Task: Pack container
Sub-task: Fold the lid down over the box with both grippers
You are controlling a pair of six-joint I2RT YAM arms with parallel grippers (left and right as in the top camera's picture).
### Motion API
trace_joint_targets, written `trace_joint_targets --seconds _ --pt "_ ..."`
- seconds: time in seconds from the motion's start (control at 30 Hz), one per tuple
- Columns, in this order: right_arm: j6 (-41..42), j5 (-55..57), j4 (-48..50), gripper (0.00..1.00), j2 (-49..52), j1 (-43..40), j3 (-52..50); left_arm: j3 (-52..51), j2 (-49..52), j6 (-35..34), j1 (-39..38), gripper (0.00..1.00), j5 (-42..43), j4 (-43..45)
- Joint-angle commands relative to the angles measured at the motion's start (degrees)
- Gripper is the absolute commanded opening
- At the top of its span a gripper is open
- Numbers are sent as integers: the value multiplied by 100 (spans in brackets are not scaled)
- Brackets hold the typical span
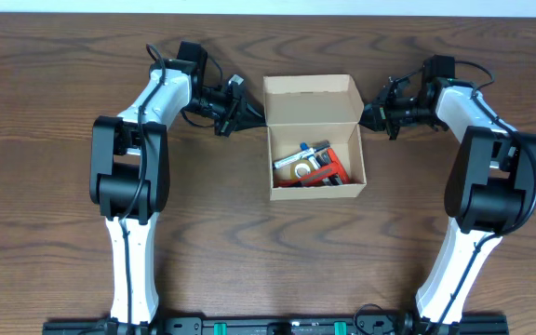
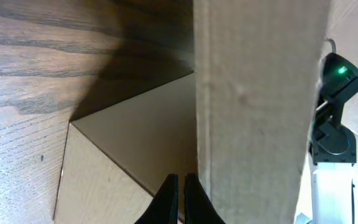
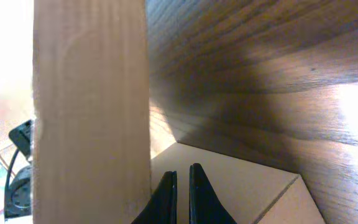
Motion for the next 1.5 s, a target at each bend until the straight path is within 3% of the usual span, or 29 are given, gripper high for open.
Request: trace_joint_targets --seconds 0.0,0.27,0.47,0.97,1.27,1.47 --pt "-216 -181 61 1 24 37 -4 -17 31 -7 13 6 127 2" --pt "-505 -511 186 1 24 42 -4 -17 31 179 13 6 197 20" --pt "-538 -1298 717 1 22 42 0 -15 31 280 13 6 791 420" --pt "-540 -2264 688 1 -310 42 9 44 -160 306 13 6 2037 1075" --pt "-658 -2203 -20 1 -1134 66 9 44 -957 393 13 6 2055 1073" --pt "-1473 -1333 -1534 1 -1585 149 9 42 -1637 557 13 6 1493 599"
